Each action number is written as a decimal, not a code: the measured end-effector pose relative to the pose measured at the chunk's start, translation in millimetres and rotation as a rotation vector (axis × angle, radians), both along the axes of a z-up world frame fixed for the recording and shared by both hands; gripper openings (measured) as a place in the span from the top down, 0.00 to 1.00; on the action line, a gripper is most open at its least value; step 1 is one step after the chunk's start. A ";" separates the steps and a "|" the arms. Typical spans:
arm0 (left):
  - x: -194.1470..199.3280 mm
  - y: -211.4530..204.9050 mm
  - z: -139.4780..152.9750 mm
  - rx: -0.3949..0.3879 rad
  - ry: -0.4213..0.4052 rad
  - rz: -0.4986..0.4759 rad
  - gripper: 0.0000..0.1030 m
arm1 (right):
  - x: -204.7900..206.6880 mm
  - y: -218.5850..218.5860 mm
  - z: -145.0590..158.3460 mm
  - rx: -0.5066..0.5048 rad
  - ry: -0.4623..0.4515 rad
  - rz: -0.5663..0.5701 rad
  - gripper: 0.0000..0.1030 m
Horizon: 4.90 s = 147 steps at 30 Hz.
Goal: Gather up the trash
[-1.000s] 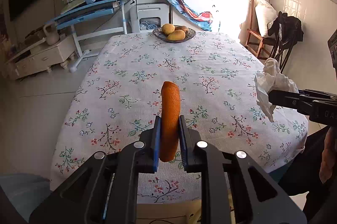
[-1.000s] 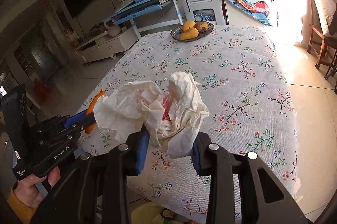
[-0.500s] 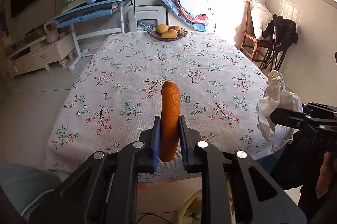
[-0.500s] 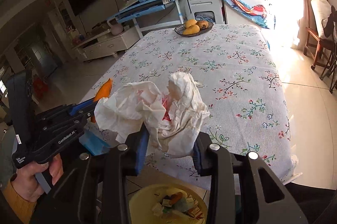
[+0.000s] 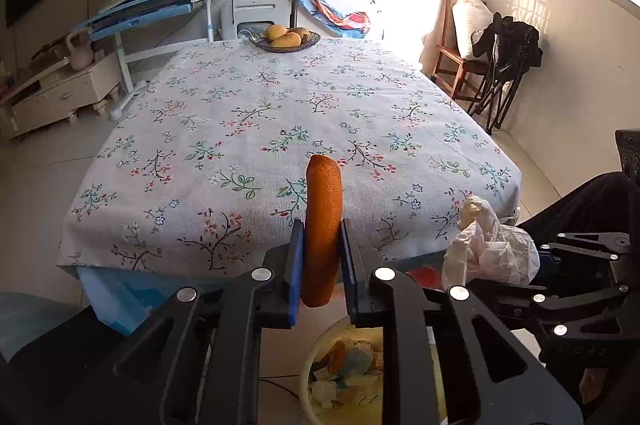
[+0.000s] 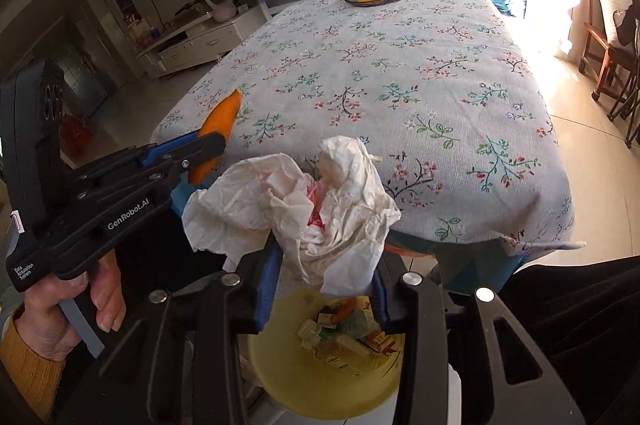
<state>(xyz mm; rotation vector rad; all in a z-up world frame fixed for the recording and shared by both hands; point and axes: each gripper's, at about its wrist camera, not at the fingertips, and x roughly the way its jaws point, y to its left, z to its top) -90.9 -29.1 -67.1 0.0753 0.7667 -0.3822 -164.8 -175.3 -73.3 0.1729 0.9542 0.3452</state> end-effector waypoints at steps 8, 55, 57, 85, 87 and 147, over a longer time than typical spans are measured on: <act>-18.2 -9.9 -13.3 0.015 0.057 -0.035 0.84 | -7.9 23.7 -31.9 -0.157 0.119 0.102 0.62; -112.1 55.6 96.6 -0.049 -0.402 0.408 0.07 | -69.3 30.0 73.7 -0.340 -0.421 -0.319 0.07; -117.5 62.9 99.4 -0.049 -0.400 0.426 0.07 | -69.5 30.0 75.5 -0.335 -0.423 -0.329 0.07; -104.8 44.7 84.0 0.039 -0.335 0.434 0.07 | -72.7 40.4 75.1 -0.339 -0.470 -0.310 0.07; -105.0 44.8 84.2 0.040 -0.335 0.434 0.07 | -72.2 39.9 74.8 -0.335 -0.466 -0.311 0.07; -119.8 45.3 88.7 0.063 -0.358 0.437 0.07 | -65.9 35.2 72.9 -0.319 -0.439 -0.304 0.07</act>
